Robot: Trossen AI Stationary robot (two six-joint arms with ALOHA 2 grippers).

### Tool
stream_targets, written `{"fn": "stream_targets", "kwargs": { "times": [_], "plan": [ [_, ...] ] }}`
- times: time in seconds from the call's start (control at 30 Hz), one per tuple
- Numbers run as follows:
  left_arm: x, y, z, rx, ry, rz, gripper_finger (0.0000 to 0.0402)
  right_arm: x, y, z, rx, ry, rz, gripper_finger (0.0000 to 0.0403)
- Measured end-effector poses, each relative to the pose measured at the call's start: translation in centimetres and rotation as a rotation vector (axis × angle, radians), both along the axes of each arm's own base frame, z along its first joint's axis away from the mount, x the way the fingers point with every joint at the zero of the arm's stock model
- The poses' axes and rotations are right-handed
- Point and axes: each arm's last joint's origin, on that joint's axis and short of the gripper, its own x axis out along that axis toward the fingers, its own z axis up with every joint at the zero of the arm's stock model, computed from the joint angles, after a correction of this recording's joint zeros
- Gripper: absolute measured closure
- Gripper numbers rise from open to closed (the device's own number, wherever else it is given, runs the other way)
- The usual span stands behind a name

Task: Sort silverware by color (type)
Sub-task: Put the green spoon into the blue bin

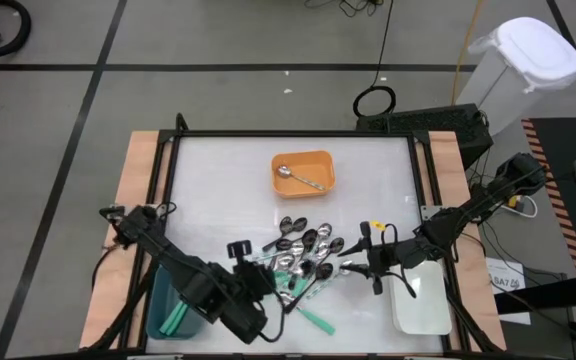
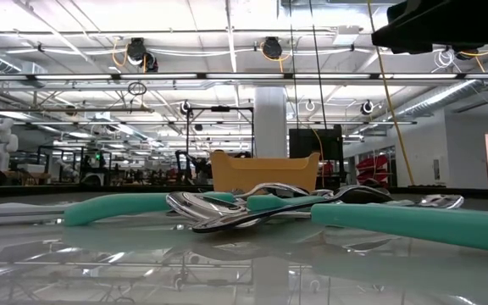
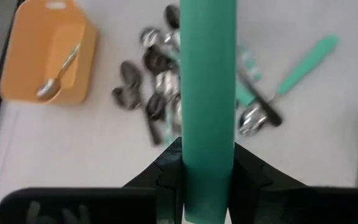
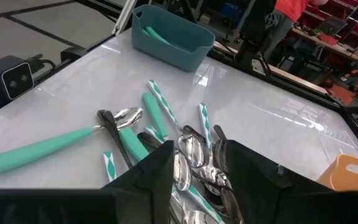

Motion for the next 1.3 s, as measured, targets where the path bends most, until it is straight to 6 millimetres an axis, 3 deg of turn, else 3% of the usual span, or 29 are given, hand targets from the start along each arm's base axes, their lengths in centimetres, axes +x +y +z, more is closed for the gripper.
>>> {"fn": "stream_targets", "kwargs": {
  "times": [0.13,0.3,0.5,0.77,1.0,1.3],
  "plan": [
    [-2.5,1.4,-1.8,0.035,0.054,0.09,0.0326,-0.1,0.2,0.0,0.002,-0.005,0.012,0.0261],
    [-7.2,2.5,-2.6,-0.041,0.043,0.266,0.0326,-0.3,0.5,0.0,0.006,-0.002,0.025,0.0261],
    [-11.9,0.7,-3.1,-0.189,-0.033,0.456,0.0326,-0.3,0.5,0.0,0.003,-0.004,0.026,0.0261],
    [-16.5,-2.6,-6.9,-0.29,-0.01,0.656,0.0326,-0.3,0.5,0.2,0.007,-0.016,0.026,0.0261],
    [-18.7,-4.4,-9.0,-0.415,-0.02,0.756,0.0326,-0.2,0.6,0.5,0.019,-0.045,0.027,0.0261],
    [-19.0,-6.5,-12.2,-0.39,0.081,0.908,0.0326,-0.1,0.6,0.6,0.02,-0.059,0.029,0.0261]
  ]
}}
